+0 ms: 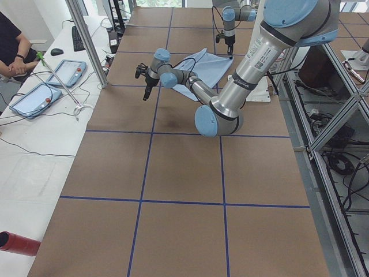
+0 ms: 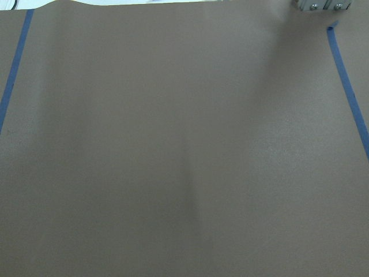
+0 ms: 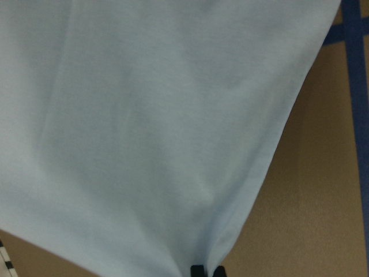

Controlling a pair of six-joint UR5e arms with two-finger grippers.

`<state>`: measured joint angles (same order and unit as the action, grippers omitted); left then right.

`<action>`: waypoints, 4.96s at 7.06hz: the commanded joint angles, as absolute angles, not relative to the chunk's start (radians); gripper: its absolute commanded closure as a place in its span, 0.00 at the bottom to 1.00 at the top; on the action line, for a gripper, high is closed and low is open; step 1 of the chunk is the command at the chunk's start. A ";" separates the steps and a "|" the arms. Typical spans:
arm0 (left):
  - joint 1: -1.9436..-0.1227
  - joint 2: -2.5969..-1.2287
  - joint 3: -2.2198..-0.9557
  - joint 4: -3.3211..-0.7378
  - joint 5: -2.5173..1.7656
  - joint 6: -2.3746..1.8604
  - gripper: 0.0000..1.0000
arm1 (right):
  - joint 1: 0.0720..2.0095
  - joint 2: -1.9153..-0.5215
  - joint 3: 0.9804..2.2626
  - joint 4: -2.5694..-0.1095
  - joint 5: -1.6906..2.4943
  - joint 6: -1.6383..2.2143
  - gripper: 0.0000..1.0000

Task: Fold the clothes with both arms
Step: 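Move the right gripper to the collar while the left gripper lowers to the corner, then grasp the shirt corner nearest the robot with the left gripper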

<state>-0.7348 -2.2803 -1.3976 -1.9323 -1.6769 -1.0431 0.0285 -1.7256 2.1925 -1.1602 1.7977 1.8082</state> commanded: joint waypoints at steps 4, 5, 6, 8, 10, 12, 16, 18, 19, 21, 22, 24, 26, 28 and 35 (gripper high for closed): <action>-0.706 -2.196 -1.614 -1.866 -1.841 -1.095 0.00 | 0.237 -1.709 2.229 -1.147 1.818 1.807 0.00; -0.630 -2.131 -1.720 -1.836 -1.841 -1.212 0.00 | 0.295 -1.697 2.230 -1.147 1.818 1.804 0.00; -0.567 -2.123 -1.774 -1.797 -1.839 -1.374 0.00 | 0.336 -1.660 2.229 -1.147 1.818 1.802 0.00; -0.471 -2.115 -1.786 -1.781 -1.827 -1.698 0.01 | 0.408 -1.580 2.215 -1.149 1.818 1.746 0.00; -0.356 -2.095 -1.778 -1.779 -1.714 -1.906 0.01 | 0.443 -1.577 2.212 -1.149 1.816 1.717 0.00; -0.309 -2.097 -1.772 -1.751 -1.706 -1.994 0.01 | 0.446 -1.577 2.200 -1.149 1.809 1.715 0.00; -0.320 -2.099 -1.730 -1.733 -1.638 -1.987 0.11 | 0.449 -1.574 2.186 -1.147 1.805 1.713 0.00; -0.327 -2.098 -1.738 -1.733 -1.640 -1.987 0.30 | 0.449 -1.574 2.184 -1.147 1.805 1.713 0.00; -0.325 -2.095 -1.736 -1.733 -1.640 -1.983 0.30 | 0.451 -1.575 2.183 -1.147 1.805 1.713 0.00; -0.321 -2.088 -1.744 -1.732 -1.640 -1.980 0.30 | 0.451 -1.575 2.175 -1.147 1.807 1.713 0.00; -0.321 -2.088 -1.747 -1.730 -1.641 -1.980 0.30 | 0.451 -1.575 2.174 -1.147 1.807 1.713 0.00; -0.318 -2.100 -1.752 -1.701 -1.641 -1.980 0.30 | 0.453 -1.575 2.174 -1.147 1.807 1.713 0.00; -0.318 -2.102 -1.753 -1.701 -1.643 -1.982 0.58 | 0.454 -1.575 2.174 -1.147 1.807 1.713 0.00; -0.316 -2.095 -1.758 -1.701 -1.641 -1.982 1.00 | 0.456 -1.577 2.174 -1.147 1.807 1.713 0.00; -0.464 -2.149 -1.751 -1.675 -1.606 -1.775 1.00 | 0.460 -1.568 2.177 -1.147 1.806 1.715 0.00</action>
<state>-0.4122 -2.1175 -1.7952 -1.6598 -1.6323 -1.8332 0.4596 -1.5728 2.1757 -1.1474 1.8067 1.7138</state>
